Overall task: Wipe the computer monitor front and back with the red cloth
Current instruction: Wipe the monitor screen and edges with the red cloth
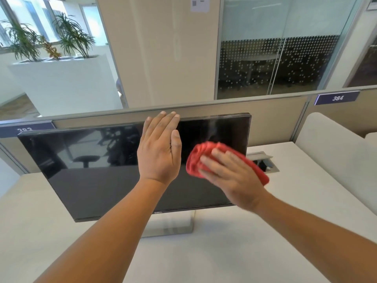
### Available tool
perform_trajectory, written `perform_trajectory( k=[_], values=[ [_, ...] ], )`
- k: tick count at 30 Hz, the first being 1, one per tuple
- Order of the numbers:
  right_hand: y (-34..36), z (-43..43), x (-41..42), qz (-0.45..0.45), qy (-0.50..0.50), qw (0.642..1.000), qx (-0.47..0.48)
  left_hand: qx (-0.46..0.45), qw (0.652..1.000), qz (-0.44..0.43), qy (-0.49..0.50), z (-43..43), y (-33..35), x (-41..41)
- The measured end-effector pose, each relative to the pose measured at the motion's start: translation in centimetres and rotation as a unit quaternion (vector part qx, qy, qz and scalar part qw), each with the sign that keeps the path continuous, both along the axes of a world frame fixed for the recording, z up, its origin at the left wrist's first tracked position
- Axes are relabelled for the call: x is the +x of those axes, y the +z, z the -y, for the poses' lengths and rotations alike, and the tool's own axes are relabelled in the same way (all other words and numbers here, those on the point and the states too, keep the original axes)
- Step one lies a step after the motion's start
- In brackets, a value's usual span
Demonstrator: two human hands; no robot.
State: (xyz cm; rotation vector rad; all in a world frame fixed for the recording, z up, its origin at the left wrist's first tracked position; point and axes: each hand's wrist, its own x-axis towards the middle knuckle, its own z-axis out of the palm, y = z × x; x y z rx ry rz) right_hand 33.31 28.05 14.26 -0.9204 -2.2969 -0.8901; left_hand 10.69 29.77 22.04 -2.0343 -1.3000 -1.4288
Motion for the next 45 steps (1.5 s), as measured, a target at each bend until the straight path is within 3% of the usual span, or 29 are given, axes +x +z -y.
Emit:
perform_trajectory(
  k=[3,6,8,13,17,21,26,32,36,45],
  values=[
    [-4.5,2.3,1.6,0.143,-0.005,0.985,-0.096,-0.01,1.0,-0.003,0.006,0.3,0.1,0.0],
    [-6.1,3.6,3.3,0.172,-0.051,0.975,-0.135,-0.019,1.0,-0.006,0.006,0.6,0.2,0.0],
    [-5.3,3.3,4.3,0.131,-0.046,0.984,-0.11,-0.026,1.0,-0.006,0.008,0.7,0.3,0.0],
    [0.5,0.5,4.0,-0.069,-0.052,0.996,-0.002,-0.043,0.999,-0.005,0.012,0.9,0.5,0.0],
    [4.4,-1.2,0.4,-0.122,-0.04,0.99,0.055,-0.058,0.998,0.007,0.009,1.0,0.8,-0.1],
    [4.4,-1.4,-4.3,-0.089,0.018,0.995,0.036,-0.071,0.997,0.001,0.008,0.9,1.1,-0.1],
    [1.6,-0.2,-8.1,0.073,0.078,0.991,-0.083,-0.087,0.996,0.022,0.007,1.0,1.3,0.2],
    [-4.0,1.4,-3.9,0.224,0.068,0.966,-0.107,-0.097,0.995,0.013,0.004,1.5,1.3,0.1],
    [-5.7,2.6,2.0,0.245,0.03,0.959,-0.136,-0.103,0.995,0.014,0.007,1.8,1.4,0.1],
    [-5.8,4.8,7.9,0.163,-0.048,0.973,-0.155,-0.103,0.994,0.029,0.008,2.1,1.6,0.4]
  ],
)
